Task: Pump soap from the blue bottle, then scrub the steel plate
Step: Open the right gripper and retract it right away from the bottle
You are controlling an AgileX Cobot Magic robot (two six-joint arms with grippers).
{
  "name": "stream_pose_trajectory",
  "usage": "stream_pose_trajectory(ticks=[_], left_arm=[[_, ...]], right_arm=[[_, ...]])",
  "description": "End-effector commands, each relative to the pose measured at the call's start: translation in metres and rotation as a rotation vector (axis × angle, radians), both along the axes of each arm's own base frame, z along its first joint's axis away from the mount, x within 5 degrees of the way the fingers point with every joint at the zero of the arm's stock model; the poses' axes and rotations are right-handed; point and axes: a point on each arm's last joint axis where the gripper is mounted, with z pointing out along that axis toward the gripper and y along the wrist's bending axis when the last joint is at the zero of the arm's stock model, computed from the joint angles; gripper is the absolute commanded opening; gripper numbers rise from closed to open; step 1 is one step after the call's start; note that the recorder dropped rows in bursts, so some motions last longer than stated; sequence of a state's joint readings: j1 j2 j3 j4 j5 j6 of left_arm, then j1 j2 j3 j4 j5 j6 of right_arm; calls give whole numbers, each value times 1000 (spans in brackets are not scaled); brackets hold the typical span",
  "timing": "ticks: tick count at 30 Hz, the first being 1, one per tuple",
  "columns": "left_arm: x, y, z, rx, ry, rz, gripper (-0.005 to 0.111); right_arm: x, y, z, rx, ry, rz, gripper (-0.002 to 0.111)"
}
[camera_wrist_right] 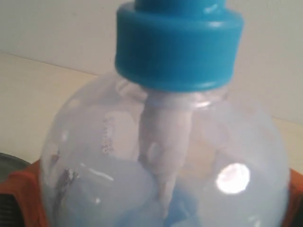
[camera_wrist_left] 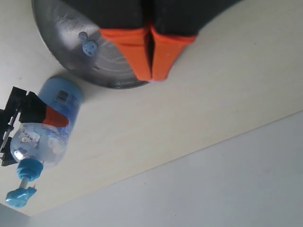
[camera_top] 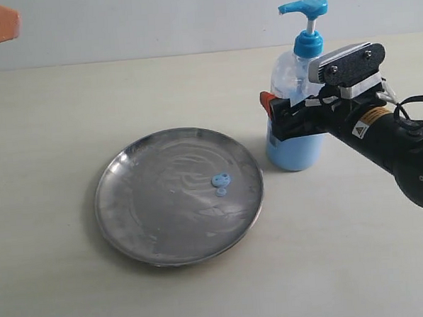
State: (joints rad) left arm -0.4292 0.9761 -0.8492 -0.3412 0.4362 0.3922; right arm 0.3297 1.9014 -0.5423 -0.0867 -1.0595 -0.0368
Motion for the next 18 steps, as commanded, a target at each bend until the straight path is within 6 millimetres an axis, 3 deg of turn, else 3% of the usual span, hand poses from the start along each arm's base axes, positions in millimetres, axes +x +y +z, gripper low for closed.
stream_pose_trajectory(ticks=[1, 7, 18], left_arm=[[0, 1, 2, -19, -17, 10, 0], [0, 1, -2, -21, -21, 17, 0], [1, 1, -4, -52, -27, 32, 0]], right_arm=[[2, -1, 5, 7, -36, -4, 105], [-4, -3, 17, 40, -48, -8, 105], [-21, -4, 52, -19, 80, 37, 105]])
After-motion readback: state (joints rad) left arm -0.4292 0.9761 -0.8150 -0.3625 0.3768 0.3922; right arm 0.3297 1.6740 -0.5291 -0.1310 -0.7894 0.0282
